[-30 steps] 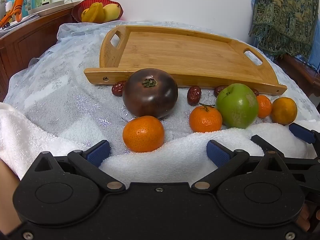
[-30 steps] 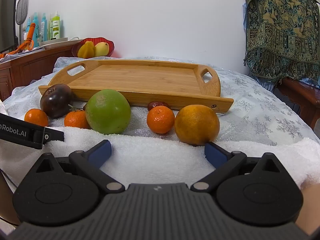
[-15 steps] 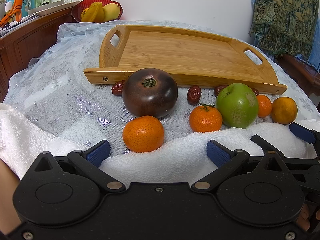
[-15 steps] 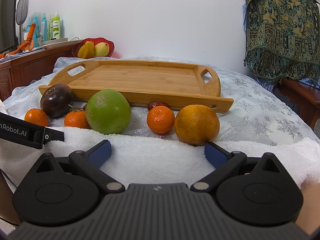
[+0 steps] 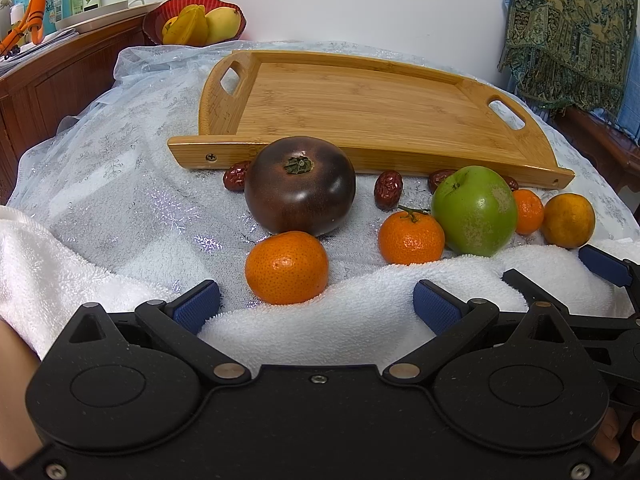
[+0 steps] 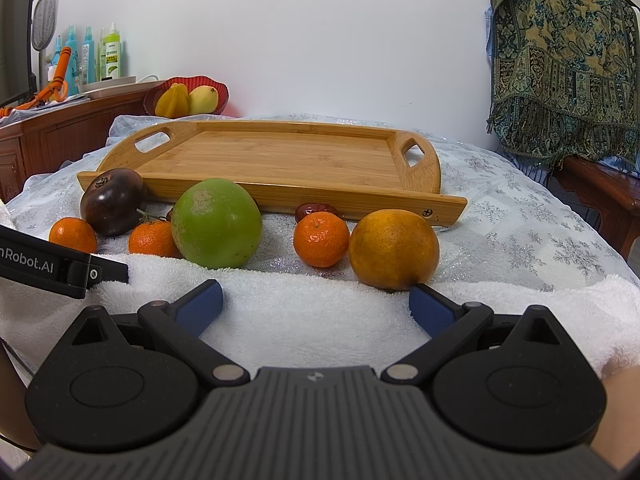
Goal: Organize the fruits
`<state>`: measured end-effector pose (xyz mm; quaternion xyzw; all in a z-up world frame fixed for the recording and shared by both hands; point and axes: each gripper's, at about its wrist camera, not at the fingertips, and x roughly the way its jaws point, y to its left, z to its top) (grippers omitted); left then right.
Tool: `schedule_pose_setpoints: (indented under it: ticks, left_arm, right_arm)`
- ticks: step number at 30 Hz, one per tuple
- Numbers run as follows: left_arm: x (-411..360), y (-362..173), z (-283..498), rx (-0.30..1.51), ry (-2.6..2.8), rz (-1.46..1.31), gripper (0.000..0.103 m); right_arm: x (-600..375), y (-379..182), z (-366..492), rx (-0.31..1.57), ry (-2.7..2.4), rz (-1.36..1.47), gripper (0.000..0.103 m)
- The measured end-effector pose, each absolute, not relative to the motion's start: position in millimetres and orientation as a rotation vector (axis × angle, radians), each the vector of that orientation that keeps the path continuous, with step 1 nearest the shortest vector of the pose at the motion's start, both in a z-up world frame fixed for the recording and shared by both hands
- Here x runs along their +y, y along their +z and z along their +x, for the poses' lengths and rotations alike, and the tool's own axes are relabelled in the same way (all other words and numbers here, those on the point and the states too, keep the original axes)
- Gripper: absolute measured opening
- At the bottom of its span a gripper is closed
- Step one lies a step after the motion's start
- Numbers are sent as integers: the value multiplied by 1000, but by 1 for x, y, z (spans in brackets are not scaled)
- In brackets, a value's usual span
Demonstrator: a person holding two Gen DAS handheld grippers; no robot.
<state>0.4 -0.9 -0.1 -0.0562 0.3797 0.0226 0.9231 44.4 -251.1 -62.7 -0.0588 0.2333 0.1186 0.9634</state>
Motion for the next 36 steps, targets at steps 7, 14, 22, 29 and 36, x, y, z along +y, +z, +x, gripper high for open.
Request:
schedule_pose_setpoints:
  ticks: [7,14,22,29,36]
  left_arm:
    - [-1,0,0,779,47,-115,103]
    - [-1,0,0,780,47,-115,103]
    - [-1,0,0,780,47,-114,103]
    - [-1,0,0,780,47,-113,103]
    - [-1,-2,-1,764,35,-115,103]
  right_arm:
    - [-251,-63,44,471,240,-119,103]
    - [-252,-62,44,471,240,-119,103]
    - [-252,-63,44,471,240,-119,103]
    - [-252,-63,43,470,240,-119,103]
    - [-253,-64,42,459,238,-120,103]
